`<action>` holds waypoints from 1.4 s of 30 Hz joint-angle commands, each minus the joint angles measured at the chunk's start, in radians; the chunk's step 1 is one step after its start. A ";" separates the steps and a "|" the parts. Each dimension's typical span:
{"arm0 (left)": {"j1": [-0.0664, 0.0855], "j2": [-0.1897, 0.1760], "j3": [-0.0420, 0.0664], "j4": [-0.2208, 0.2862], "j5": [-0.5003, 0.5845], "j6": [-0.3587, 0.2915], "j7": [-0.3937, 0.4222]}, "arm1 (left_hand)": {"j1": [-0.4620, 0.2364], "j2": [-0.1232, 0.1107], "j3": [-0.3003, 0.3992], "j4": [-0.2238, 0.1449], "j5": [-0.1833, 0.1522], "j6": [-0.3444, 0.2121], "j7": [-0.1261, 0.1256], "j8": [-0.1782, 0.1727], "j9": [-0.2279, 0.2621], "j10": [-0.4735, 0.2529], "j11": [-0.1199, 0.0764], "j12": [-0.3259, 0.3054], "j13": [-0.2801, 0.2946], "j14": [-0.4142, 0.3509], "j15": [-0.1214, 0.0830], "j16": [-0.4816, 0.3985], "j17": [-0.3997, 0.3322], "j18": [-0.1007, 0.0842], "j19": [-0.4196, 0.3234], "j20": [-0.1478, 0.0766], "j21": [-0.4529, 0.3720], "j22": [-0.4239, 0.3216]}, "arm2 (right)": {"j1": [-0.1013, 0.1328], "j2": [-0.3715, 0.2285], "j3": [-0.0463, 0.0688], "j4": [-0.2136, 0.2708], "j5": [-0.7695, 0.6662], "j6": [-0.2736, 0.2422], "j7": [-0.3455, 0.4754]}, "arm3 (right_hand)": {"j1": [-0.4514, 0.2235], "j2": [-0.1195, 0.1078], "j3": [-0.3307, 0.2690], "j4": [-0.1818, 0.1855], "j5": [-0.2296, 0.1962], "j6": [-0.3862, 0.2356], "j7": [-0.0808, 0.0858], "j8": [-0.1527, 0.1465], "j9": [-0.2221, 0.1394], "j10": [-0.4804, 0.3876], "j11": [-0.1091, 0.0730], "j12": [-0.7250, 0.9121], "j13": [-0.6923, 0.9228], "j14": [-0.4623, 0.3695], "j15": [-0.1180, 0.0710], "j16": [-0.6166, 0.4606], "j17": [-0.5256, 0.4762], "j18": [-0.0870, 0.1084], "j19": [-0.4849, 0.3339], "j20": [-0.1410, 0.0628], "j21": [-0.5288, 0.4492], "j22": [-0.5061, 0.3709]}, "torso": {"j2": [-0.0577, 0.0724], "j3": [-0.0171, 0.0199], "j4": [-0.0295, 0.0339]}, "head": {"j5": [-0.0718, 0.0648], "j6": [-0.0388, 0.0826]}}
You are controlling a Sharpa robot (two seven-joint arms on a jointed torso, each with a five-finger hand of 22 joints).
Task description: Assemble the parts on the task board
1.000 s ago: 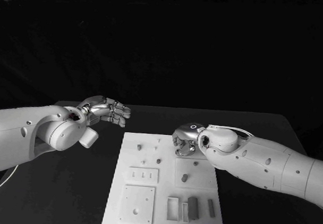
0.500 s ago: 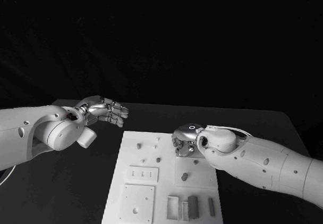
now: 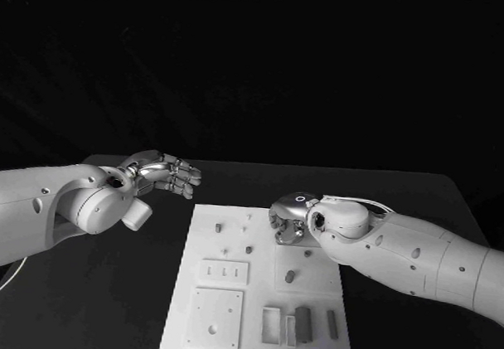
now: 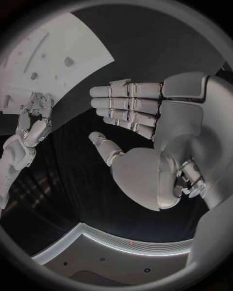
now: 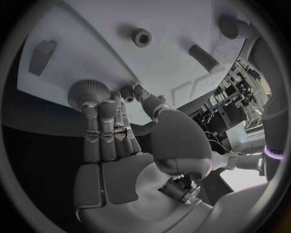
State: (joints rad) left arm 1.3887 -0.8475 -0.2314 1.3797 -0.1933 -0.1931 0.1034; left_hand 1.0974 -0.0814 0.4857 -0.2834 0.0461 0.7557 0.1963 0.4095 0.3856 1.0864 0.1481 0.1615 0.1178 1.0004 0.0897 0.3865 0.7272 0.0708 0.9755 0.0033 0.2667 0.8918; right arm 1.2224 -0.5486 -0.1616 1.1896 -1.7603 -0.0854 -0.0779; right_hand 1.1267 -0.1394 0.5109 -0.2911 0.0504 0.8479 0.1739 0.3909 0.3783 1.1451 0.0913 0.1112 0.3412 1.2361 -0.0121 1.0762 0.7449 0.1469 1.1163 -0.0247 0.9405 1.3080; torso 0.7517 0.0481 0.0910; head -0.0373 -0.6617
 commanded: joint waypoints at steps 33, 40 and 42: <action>0.002 -0.003 0.000 -0.002 -0.003 0.007 -0.013 | -0.007 0.002 0.003 0.005 0.003 0.004 0.005 -0.006 -0.002 0.004 0.002 -0.009 -0.001 -0.003 0.004 -0.008 0.004 0.016 -0.002 -0.005 -0.006 0.002 | -0.014 -0.020 -0.008 0.029 -0.057 0.011 -0.017 | 0.070 0.044 0.102 -0.001 0.001 0.074 -0.026 0.008 0.021 0.058 -0.001 -0.016 -0.021 0.016 -0.009 0.020 -0.013 0.115 0.000 0.000 0.016 0.020 | 0.009 0.0036 0.0013 | -0.009 -0.005; 0.002 -0.004 0.000 -0.002 -0.003 0.004 -0.014 | -0.007 0.003 0.003 0.005 0.003 0.005 0.004 -0.006 -0.002 0.005 0.001 -0.010 -0.001 -0.002 0.004 -0.008 0.005 0.015 -0.001 -0.005 -0.006 0.003 | -0.014 -0.026 -0.008 0.039 -0.064 -0.019 -0.017 | 0.058 0.061 0.118 0.000 0.001 0.107 -0.039 0.019 0.032 0.096 -0.014 -0.010 -0.021 0.027 -0.021 0.024 -0.016 0.115 0.011 -0.007 0.027 0.020 | 0.010 0.0028 0.0023 | -0.011 -0.004; 0.002 -0.003 0.000 -0.002 -0.003 0.004 -0.014 | -0.007 0.003 0.004 0.005 0.003 0.005 0.004 -0.006 -0.002 0.005 0.001 -0.010 -0.001 -0.002 0.004 -0.008 0.005 0.015 -0.001 -0.006 -0.006 0.003 | -0.015 -0.027 -0.008 0.042 -0.066 -0.028 -0.016 | 0.056 0.064 0.121 -0.001 0.001 0.115 -0.042 0.021 0.036 0.105 -0.017 -0.008 -0.020 0.029 -0.024 0.025 -0.017 0.115 0.013 -0.009 0.029 0.020 | 0.010 0.0027 0.0029 | -0.011 -0.004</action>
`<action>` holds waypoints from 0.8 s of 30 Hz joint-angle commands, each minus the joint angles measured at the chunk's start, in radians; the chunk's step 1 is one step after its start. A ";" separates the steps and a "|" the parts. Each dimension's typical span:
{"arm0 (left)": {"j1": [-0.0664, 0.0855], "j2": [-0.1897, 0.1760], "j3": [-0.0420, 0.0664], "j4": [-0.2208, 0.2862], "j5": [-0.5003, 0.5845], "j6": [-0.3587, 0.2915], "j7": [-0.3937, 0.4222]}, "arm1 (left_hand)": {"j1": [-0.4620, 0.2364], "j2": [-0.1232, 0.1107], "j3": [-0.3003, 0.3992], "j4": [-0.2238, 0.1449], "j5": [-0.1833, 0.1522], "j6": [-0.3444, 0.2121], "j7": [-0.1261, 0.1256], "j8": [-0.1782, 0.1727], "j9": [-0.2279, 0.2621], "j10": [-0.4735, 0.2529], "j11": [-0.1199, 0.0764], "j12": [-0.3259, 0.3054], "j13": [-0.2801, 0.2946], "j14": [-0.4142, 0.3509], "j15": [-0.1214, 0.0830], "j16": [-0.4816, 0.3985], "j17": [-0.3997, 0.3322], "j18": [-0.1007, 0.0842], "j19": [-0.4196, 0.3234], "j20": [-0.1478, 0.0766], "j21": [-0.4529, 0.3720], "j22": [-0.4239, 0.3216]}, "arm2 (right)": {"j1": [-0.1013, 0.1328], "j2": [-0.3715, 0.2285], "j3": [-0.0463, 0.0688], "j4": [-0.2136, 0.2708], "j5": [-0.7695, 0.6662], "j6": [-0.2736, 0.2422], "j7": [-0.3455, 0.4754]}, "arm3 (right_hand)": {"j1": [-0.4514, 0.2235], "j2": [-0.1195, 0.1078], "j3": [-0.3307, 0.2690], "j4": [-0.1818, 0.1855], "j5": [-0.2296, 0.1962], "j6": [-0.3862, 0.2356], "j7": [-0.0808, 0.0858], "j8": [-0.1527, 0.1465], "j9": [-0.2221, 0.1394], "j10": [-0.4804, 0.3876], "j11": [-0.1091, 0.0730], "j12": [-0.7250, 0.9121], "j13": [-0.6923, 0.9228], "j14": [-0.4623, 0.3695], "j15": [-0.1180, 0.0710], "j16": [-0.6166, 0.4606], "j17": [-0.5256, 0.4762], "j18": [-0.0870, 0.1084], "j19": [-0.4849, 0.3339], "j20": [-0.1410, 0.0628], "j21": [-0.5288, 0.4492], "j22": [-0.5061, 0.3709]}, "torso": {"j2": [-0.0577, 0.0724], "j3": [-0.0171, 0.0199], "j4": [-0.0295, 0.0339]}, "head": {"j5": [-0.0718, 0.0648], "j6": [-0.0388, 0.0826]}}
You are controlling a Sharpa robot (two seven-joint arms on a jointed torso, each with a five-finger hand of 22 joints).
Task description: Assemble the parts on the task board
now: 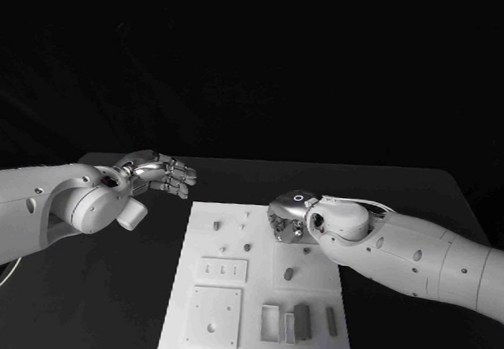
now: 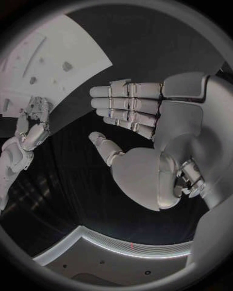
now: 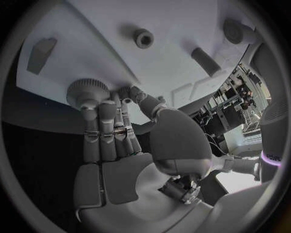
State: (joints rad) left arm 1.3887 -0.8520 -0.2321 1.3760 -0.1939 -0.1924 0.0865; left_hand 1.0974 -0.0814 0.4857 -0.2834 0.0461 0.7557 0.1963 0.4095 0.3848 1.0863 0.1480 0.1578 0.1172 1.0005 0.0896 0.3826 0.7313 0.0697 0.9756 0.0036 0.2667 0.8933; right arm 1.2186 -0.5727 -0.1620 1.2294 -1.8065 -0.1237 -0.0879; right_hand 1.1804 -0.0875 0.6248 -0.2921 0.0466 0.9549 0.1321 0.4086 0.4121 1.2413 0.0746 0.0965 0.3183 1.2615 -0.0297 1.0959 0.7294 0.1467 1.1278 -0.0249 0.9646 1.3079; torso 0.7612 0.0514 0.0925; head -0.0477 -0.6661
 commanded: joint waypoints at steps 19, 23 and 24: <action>0.001 0.000 0.001 0.002 -0.003 0.006 0.001 | -0.006 0.003 0.004 0.004 0.003 0.005 0.004 -0.007 -0.001 0.006 0.002 -0.009 -0.001 -0.001 0.003 -0.006 0.004 0.016 -0.001 -0.007 -0.006 0.002 | -0.012 -0.016 -0.006 0.055 -0.106 -0.116 -0.022 | 0.001 0.011 0.018 -0.001 0.005 0.040 -0.013 0.012 0.017 0.047 -0.015 0.011 0.005 0.014 -0.020 0.011 -0.004 0.115 0.009 -0.017 0.015 0.020 | 0.002 -0.0021 0.0015 | 0.001 0.011; 0.001 -0.003 0.001 0.002 -0.003 0.004 0.001 | -0.006 0.003 0.004 0.003 0.003 0.005 0.004 -0.007 -0.001 0.006 0.002 -0.009 -0.001 -0.001 0.003 -0.006 0.004 0.015 -0.001 -0.007 -0.007 0.002 | -0.012 -0.023 -0.006 0.075 -0.116 -0.134 -0.030 | 0.002 0.008 0.019 -0.001 0.005 0.044 -0.015 0.012 0.019 0.052 -0.017 0.011 0.005 0.016 -0.022 0.013 -0.004 0.115 0.011 -0.019 0.018 0.020 | 0.003 -0.0028 0.0021 | -0.001 0.012; 0.001 -0.004 0.001 0.003 -0.003 0.004 0.000 | -0.006 0.002 0.004 0.003 0.003 0.005 0.004 -0.007 -0.001 0.006 0.002 -0.009 -0.001 -0.001 0.003 -0.006 0.004 0.015 -0.001 -0.007 -0.007 0.002 | -0.012 -0.024 -0.005 0.082 -0.121 -0.138 -0.034 | 0.003 0.008 0.019 -0.001 0.005 0.045 -0.015 0.013 0.019 0.053 -0.017 0.011 0.005 0.016 -0.022 0.013 -0.004 0.115 0.011 -0.019 0.018 0.020 | 0.003 -0.0032 0.0020 | 0.001 0.013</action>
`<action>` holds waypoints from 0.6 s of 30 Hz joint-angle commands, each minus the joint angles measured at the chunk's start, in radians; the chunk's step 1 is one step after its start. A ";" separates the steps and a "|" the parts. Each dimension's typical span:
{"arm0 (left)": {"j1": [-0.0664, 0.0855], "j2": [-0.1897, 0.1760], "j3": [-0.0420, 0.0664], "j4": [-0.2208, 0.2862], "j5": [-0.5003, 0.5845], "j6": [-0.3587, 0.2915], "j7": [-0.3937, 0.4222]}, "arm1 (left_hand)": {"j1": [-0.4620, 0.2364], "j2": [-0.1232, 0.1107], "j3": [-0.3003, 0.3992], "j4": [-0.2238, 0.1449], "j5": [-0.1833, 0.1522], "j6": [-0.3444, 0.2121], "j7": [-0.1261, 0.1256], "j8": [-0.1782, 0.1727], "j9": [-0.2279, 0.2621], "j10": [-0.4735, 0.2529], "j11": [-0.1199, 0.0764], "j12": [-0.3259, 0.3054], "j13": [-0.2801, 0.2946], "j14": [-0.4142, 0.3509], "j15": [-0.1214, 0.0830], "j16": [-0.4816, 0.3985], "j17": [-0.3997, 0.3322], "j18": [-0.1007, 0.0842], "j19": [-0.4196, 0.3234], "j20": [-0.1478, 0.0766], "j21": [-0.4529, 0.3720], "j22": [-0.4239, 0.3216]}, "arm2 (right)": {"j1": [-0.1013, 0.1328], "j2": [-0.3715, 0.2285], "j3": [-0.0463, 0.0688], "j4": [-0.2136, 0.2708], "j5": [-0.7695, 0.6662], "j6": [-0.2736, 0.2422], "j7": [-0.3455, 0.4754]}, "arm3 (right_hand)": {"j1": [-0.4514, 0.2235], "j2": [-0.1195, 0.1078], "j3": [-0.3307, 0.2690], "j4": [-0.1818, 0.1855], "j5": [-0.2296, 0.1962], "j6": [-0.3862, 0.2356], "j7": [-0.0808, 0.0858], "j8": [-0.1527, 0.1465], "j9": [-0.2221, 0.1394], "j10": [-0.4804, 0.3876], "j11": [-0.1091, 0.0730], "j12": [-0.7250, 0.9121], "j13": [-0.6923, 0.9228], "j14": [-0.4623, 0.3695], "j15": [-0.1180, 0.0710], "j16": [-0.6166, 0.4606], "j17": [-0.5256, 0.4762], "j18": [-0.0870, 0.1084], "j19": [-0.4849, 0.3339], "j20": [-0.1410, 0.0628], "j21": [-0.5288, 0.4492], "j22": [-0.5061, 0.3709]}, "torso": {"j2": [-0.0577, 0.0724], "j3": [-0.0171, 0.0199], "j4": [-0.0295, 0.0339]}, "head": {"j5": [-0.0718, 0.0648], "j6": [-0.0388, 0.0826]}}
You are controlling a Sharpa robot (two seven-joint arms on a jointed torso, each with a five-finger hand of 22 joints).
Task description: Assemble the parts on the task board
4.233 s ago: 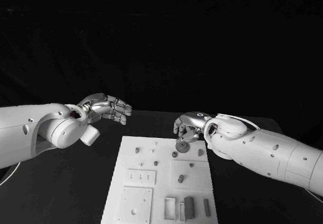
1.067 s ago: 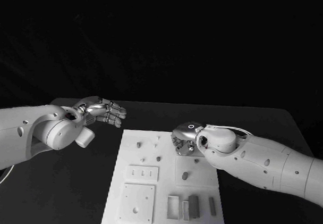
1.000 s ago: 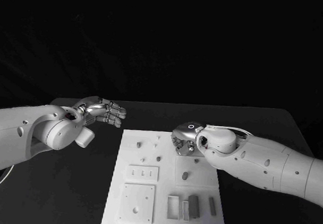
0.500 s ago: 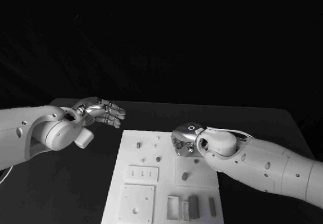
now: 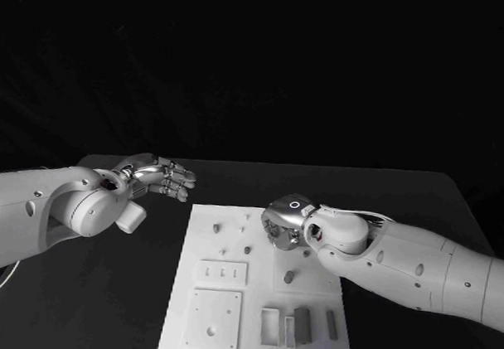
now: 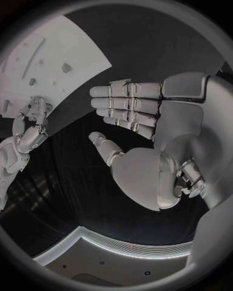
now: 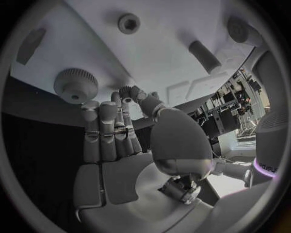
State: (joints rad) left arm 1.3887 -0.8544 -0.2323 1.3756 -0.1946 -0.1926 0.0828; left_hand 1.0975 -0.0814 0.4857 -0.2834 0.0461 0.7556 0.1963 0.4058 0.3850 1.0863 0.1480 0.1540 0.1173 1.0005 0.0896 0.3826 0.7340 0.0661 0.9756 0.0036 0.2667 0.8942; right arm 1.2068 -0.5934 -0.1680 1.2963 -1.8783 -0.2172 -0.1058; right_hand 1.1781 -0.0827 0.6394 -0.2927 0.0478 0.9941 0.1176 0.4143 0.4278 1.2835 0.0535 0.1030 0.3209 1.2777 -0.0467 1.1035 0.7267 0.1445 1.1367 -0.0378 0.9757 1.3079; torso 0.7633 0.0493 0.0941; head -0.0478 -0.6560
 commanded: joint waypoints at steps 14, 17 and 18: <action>0.001 -0.001 0.001 0.004 -0.002 0.005 0.002 | -0.007 0.002 0.003 0.003 0.003 0.006 0.004 -0.004 -0.002 0.007 0.002 -0.007 -0.001 0.000 0.003 -0.007 0.003 0.018 0.000 -0.007 -0.007 0.002 | 0.007 0.045 0.004 0.000 -0.115 -0.061 -0.067 | 0.005 0.000 0.005 0.000 0.004 0.010 -0.002 0.007 0.005 0.015 0.002 0.004 0.002 0.001 -0.007 0.006 -0.001 0.117 0.003 -0.007 0.008 0.020 | 0.002 -0.0012 0.0025 | 0.006 0.006; 0.001 0.002 0.001 0.004 0.003 0.004 0.003 | -0.007 0.003 0.003 0.004 0.003 0.006 0.005 -0.005 -0.002 0.007 0.002 -0.008 0.000 0.000 0.003 -0.007 0.004 0.018 0.000 -0.008 -0.007 0.003 | 0.008 0.064 0.004 -0.014 -0.121 -0.057 -0.070 | 0.005 -0.001 0.005 0.000 0.004 0.010 -0.002 0.007 0.005 0.015 0.002 0.004 0.002 0.001 -0.007 0.006 -0.001 0.117 0.003 -0.008 0.009 0.020 | 0.002 -0.0005 0.0019 | 0.009 0.007; 0.001 0.003 0.001 0.004 0.004 0.004 0.003 | -0.007 0.003 0.003 0.004 0.003 0.006 0.005 -0.005 -0.002 0.007 0.002 -0.008 0.000 0.001 0.003 -0.007 0.004 0.018 0.001 -0.008 -0.007 0.003 | 0.008 0.071 0.004 -0.019 -0.122 -0.058 -0.071 | 0.004 -0.001 0.005 0.000 0.004 0.010 -0.002 0.007 0.005 0.015 0.002 0.004 0.002 0.001 -0.007 0.006 -0.001 0.117 0.003 -0.008 0.009 0.020 | 0.002 0.0002 0.0018 | 0.012 0.007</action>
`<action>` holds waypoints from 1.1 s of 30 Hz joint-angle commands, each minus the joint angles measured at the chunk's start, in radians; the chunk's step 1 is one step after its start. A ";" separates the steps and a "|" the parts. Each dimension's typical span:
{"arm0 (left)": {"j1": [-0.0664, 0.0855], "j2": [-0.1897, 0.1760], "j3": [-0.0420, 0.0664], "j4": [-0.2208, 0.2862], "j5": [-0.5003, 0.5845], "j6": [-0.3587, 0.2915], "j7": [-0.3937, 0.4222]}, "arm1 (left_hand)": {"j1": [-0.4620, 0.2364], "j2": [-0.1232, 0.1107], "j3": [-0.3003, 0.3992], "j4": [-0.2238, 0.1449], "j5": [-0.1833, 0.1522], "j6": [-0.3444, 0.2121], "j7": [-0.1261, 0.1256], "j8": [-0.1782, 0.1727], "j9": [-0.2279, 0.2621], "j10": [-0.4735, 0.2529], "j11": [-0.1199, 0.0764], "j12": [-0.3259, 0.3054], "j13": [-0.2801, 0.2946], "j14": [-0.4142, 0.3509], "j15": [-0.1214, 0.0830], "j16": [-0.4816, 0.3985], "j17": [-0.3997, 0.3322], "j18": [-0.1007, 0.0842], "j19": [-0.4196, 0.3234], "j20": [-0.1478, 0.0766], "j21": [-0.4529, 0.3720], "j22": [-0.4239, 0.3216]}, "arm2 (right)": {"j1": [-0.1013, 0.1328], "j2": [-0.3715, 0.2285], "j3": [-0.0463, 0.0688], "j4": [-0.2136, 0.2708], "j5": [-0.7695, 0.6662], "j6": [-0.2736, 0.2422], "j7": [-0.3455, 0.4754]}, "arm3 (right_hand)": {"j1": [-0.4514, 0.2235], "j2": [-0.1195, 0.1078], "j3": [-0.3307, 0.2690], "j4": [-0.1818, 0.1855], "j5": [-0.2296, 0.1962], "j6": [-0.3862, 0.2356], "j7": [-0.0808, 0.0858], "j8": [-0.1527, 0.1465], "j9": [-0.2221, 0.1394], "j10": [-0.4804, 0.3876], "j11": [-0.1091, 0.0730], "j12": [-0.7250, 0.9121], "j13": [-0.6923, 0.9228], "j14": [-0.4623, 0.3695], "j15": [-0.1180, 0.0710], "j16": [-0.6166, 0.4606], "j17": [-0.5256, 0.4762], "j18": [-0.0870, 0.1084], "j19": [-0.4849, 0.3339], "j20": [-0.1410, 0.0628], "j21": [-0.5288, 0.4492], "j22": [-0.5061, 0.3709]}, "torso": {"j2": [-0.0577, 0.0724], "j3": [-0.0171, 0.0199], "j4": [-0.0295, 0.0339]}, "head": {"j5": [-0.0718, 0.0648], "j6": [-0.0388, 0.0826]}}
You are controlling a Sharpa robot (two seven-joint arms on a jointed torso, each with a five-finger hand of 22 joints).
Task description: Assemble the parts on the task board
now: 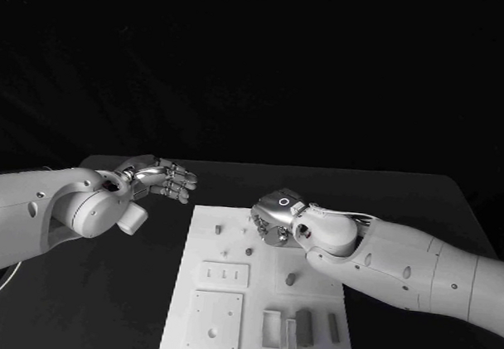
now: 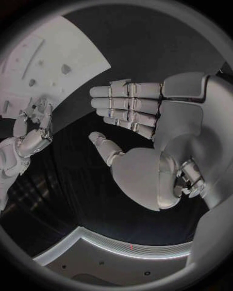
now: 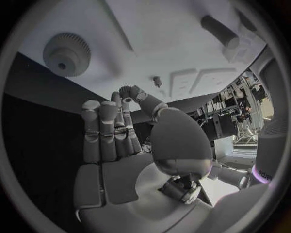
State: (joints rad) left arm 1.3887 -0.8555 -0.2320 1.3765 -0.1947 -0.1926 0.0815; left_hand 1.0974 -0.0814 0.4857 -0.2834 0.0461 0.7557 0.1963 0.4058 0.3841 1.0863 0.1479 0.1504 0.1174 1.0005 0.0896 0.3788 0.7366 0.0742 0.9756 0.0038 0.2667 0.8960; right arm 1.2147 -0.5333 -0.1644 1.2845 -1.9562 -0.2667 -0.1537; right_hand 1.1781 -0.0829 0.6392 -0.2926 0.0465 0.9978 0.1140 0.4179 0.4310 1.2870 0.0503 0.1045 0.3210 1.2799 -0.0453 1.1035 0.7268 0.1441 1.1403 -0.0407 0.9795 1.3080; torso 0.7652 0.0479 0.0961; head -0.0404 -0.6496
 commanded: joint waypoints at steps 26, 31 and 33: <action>0.002 0.009 0.002 0.008 0.004 -0.016 -0.003 | -0.010 0.004 0.003 0.005 0.003 0.006 0.005 -0.006 -0.001 0.009 0.002 -0.007 0.000 0.002 0.002 -0.005 0.004 0.009 0.002 -0.009 -0.007 0.002 | 0.006 0.095 0.001 -0.095 -0.072 -0.038 -0.069 | 0.001 -0.001 0.005 0.000 0.005 0.010 0.001 0.002 0.003 0.016 0.004 0.002 0.002 0.001 -0.009 0.008 -0.001 0.118 0.001 -0.005 0.007 0.020 | 0.004 0.0019 0.0032 | 0.012 0.012; 0.002 0.008 0.002 0.010 0.004 -0.019 -0.004 | -0.007 0.002 0.003 0.002 0.003 0.007 0.004 -0.006 -0.001 0.010 0.002 -0.008 0.000 0.002 0.002 -0.006 0.006 0.009 0.002 -0.010 -0.007 0.003 | 0.010 0.099 0.002 -0.100 -0.070 -0.038 -0.071 | 0.001 -0.001 0.005 0.000 0.005 0.010 0.000 0.002 0.003 0.017 0.004 0.002 0.002 0.002 -0.009 0.008 -0.001 0.118 0.002 -0.005 0.008 0.020 | 0.005 0.0013 0.0049 | 0.016 0.014; 0.002 0.008 0.002 0.010 0.004 -0.019 -0.004 | -0.007 0.002 0.003 0.002 0.003 0.007 0.004 -0.006 -0.001 0.010 0.002 -0.008 0.000 0.002 0.002 -0.006 0.006 0.009 0.002 -0.010 -0.007 0.003 | 0.010 0.101 0.002 -0.102 -0.067 -0.038 -0.071 | 0.001 -0.001 0.005 0.000 0.005 0.011 0.000 0.002 0.003 0.017 0.004 0.002 0.002 0.002 -0.010 0.008 -0.001 0.118 0.002 -0.005 0.008 0.020 | 0.005 0.0015 0.0052 | 0.017 0.013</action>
State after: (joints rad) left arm 1.3888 -0.8478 -0.2311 1.3834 -0.1935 -0.2048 0.0745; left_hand 1.0975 -0.0814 0.4858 -0.2834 0.0461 0.7556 0.1963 0.4058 0.3843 1.0898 0.1514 0.1461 0.1174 1.0005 0.0895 0.3788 0.7414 0.0702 0.9795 -0.0001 0.2629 0.8973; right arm 1.2241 -0.4358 -0.1626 1.1836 -2.0093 -0.2976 -0.2161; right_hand 1.1714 -0.0897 0.6372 -0.2939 0.0502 1.0042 0.1146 0.4163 0.4331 1.2935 0.0496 0.1033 0.3214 1.2810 -0.0498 1.1072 0.7269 0.1440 1.1405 -0.0399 0.9835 1.3079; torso 0.7695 0.0495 0.1003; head -0.0251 -0.6366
